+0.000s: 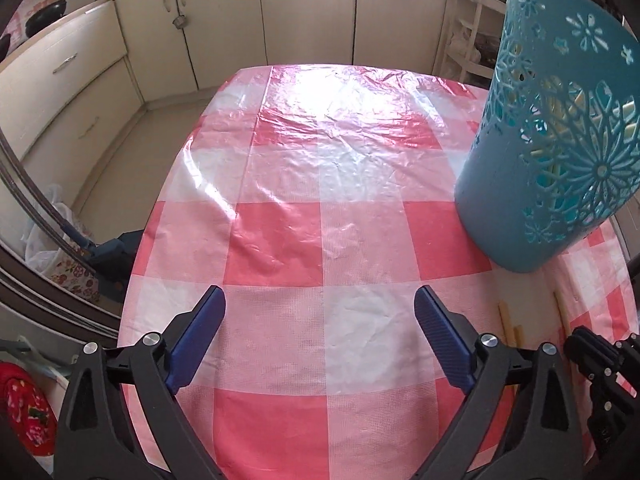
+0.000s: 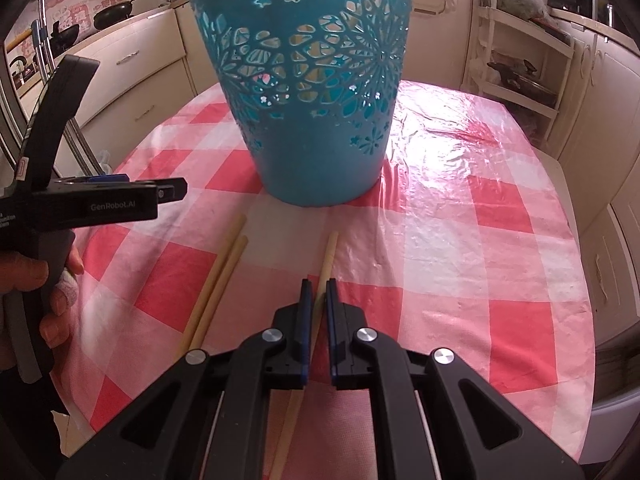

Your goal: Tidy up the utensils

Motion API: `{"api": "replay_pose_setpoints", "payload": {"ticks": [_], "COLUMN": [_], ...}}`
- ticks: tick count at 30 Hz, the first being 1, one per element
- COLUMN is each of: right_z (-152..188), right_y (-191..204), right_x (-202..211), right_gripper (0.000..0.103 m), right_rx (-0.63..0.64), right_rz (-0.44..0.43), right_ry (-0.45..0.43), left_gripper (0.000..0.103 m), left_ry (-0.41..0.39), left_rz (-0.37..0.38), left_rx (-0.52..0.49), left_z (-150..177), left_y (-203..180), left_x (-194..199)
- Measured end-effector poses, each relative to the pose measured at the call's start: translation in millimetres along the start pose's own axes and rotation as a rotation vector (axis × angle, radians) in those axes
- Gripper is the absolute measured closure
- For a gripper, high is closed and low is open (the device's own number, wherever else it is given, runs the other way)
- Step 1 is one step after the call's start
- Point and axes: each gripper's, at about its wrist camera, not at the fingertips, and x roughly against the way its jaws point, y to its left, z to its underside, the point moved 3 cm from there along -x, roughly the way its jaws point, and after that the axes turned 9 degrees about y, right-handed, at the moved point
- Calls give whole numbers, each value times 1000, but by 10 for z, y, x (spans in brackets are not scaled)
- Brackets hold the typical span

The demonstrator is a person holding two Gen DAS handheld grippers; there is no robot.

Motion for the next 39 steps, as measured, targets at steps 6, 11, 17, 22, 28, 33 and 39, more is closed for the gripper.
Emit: {"api": "replay_pose_setpoints", "payload": {"ticks": [6, 11, 17, 22, 28, 33, 39], "right_z": [62, 44, 48, -136, -746, -1262, -1281], "right_y": [-120, -250, -388, -494, -467, -354, -397], "right_x": [101, 399, 822, 1206, 1808, 2165, 1965], "right_gripper": [97, 97, 97, 98, 100, 101, 101], "right_rx": [-63, -132, -180, -209, -189, -136, -102], "right_rz": [-47, -106, -161, -199, -263, -292, -208], "right_ry": [2, -53, -124, -208, -389, -496, -418], "left_gripper": [8, 7, 7, 7, 7, 7, 7], "left_ry": [4, -13, -12, -12, -12, -12, -11], "left_rz": [-10, -4, -2, -2, -2, -2, -2], "left_rx": [-6, -14, -14, -14, -14, -14, -14], "left_z": [14, 23, 30, 26, 29, 28, 26], "left_y": [-16, -49, -45, -47, -47, -48, -49], "left_x": [-42, -39, -30, -33, -30, -31, -33]}}
